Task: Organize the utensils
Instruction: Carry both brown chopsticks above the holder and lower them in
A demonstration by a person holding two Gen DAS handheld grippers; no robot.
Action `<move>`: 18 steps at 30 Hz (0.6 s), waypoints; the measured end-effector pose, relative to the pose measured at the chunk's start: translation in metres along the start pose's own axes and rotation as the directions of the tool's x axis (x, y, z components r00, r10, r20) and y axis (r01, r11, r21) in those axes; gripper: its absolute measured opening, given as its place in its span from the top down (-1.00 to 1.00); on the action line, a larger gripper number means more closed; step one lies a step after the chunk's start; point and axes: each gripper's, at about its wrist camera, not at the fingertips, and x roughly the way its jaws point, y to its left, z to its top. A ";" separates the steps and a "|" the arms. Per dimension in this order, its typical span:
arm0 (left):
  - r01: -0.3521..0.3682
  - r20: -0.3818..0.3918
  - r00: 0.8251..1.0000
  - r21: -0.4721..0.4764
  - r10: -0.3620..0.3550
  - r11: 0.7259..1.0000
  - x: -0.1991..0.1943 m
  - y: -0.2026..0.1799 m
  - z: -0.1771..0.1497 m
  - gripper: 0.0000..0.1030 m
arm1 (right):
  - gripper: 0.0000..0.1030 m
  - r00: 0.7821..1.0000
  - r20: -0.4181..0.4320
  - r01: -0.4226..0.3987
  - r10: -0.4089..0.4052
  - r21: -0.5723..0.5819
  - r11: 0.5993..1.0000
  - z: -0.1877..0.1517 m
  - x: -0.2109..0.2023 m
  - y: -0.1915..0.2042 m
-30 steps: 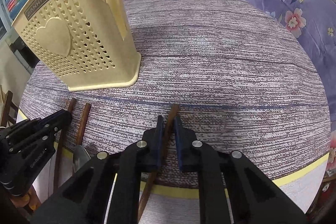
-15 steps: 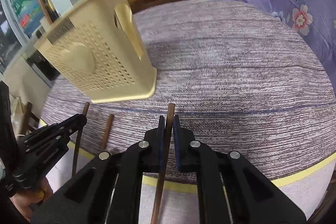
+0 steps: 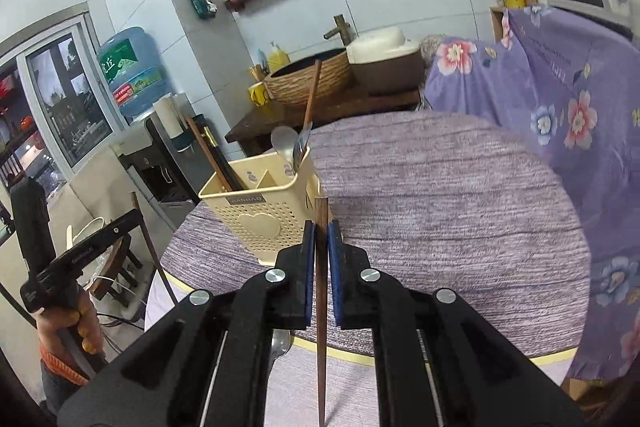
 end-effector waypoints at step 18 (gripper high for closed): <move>0.101 0.076 0.992 0.014 -0.101 0.995 -0.036 0.000 0.067 0.84 | 0.85 0.983 0.061 -0.167 0.172 -0.078 0.983 0.081 -0.037 0.032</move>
